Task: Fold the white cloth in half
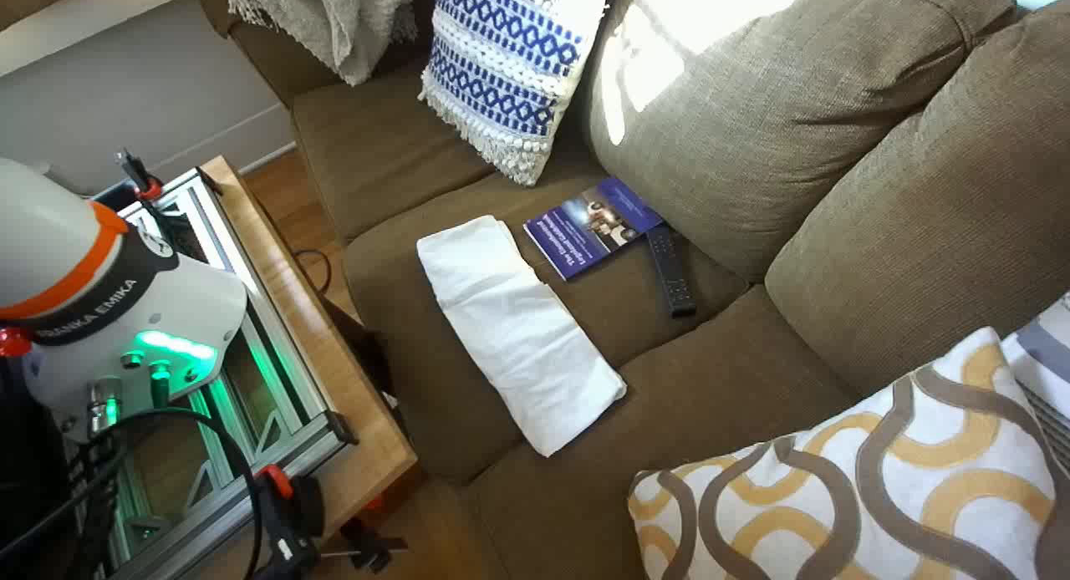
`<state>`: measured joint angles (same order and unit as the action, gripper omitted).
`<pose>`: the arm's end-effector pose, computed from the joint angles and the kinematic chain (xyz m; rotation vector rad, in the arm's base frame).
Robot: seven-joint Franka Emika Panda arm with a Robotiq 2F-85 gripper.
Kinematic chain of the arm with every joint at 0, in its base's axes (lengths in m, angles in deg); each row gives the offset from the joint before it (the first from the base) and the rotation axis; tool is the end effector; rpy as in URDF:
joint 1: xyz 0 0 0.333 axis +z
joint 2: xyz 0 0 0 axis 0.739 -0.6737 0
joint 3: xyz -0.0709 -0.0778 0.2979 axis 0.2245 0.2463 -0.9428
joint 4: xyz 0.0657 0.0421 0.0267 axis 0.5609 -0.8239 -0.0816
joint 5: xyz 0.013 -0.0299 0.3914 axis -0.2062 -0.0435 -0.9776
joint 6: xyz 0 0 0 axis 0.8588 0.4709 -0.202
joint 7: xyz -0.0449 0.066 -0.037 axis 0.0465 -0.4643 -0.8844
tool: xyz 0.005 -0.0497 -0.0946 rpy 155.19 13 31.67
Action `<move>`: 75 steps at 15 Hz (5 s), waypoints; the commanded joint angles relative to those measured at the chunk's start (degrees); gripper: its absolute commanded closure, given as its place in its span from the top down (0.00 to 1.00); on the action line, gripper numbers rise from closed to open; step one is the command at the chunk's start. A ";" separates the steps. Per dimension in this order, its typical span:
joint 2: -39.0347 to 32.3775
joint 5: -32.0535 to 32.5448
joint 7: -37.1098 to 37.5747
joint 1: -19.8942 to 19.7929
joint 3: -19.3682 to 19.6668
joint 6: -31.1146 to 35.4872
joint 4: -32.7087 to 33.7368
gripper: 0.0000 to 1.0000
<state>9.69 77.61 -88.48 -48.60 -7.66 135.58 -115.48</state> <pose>0.3653 -0.0399 0.4311 -2.9603 0.1805 0.2438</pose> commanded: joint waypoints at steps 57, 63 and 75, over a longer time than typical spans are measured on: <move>-91.03 7.88 19.51 17.73 -4.88 45.13 33.07 1.00; -96.38 7.71 19.33 17.89 -4.96 41.11 40.14 1.00; -100.99 8.04 24.43 19.64 -2.88 35.07 43.82 0.61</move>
<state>-88.45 85.88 -65.92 -30.30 -11.80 169.55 -74.05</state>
